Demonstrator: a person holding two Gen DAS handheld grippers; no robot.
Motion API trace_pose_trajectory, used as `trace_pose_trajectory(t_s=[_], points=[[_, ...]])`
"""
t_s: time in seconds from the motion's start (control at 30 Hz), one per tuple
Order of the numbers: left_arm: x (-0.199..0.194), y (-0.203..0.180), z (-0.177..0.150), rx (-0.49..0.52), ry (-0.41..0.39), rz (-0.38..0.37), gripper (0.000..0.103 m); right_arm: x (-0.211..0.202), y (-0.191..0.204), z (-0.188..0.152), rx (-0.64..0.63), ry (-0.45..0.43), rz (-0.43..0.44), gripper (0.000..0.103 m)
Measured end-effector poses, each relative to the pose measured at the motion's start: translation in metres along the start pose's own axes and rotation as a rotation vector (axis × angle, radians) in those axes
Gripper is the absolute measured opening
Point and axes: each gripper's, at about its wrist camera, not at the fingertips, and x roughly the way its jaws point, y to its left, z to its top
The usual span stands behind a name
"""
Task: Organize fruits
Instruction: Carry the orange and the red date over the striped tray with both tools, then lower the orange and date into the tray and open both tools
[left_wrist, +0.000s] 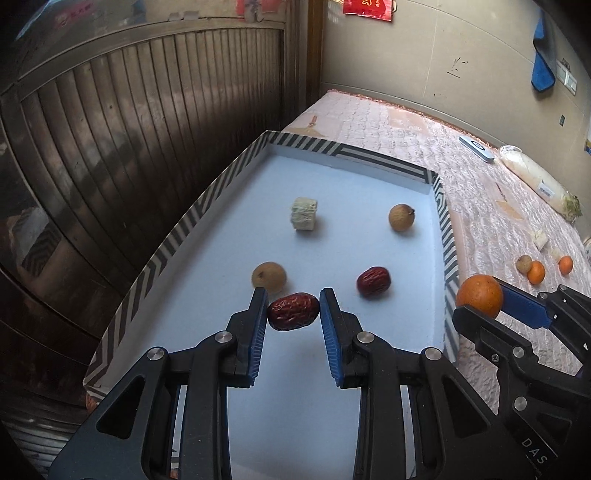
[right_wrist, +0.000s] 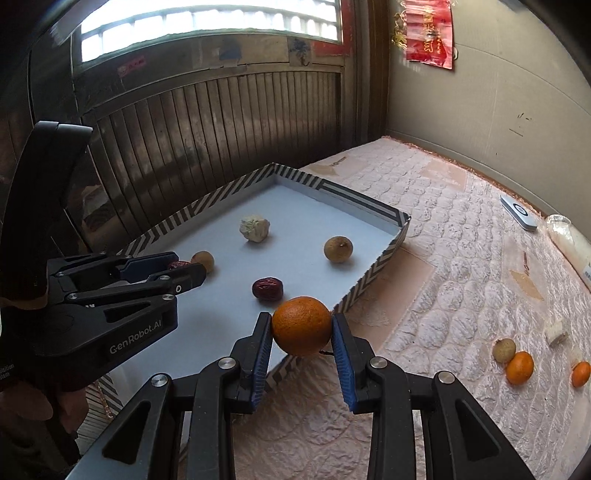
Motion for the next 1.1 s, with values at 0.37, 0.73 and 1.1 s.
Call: trace_pose_trajectory(t_s=[0.37, 0.73, 1.1], points=[[0.01, 0.022, -0.006, -0.037, 0.037, 0.007, 0.028, 0.023, 0.026, 0.001, -0.053, 0.046, 0.049, 0.031], [0.023, 0.027, -0.007, -0.047, 0.072, 0.001, 0.028, 0.047, 0.045, -0.001, -0.104, 0.105, 0.069, 0.031], [0.028, 0.029, -0.006, -0.067, 0.078, 0.019, 0.028, 0.058, 0.051, 0.002, -0.129, 0.115, 0.065, 0.031]])
